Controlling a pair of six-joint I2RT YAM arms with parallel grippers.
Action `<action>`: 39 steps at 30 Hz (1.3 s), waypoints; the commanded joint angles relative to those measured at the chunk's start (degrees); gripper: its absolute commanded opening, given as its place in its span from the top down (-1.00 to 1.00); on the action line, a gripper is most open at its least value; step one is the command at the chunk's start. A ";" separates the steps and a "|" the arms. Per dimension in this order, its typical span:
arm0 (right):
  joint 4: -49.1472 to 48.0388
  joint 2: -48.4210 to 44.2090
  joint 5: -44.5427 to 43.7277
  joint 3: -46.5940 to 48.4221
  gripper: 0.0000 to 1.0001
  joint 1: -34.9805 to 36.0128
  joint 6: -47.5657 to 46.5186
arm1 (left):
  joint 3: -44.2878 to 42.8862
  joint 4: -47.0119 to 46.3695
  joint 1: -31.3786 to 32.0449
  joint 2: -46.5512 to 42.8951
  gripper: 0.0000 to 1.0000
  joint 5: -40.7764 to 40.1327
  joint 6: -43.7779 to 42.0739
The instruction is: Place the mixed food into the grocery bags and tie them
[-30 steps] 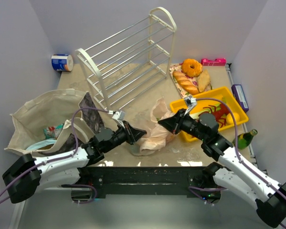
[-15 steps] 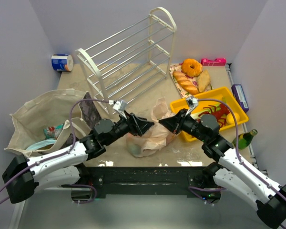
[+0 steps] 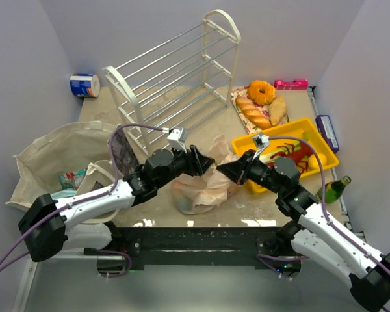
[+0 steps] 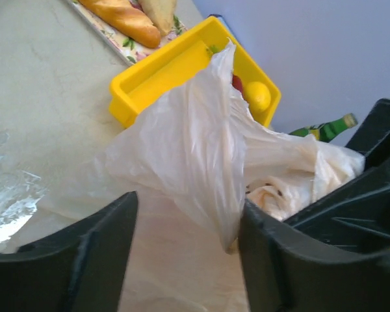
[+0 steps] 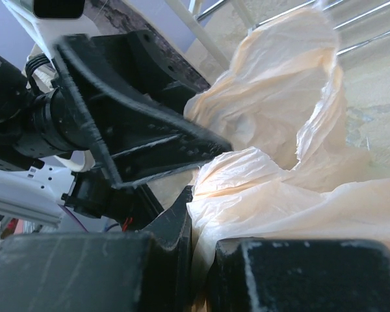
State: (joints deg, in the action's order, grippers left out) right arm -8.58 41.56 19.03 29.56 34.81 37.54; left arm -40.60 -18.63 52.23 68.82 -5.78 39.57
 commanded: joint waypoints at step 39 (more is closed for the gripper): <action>-22.78 -1.92 4.08 -11.01 1.00 -0.18 12.29 | 8.53 -5.30 2.53 -6.41 0.14 6.23 1.13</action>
State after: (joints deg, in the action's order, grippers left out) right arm -21.69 39.38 18.59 19.90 34.81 46.52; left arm -28.56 -29.43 54.46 66.04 1.67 44.62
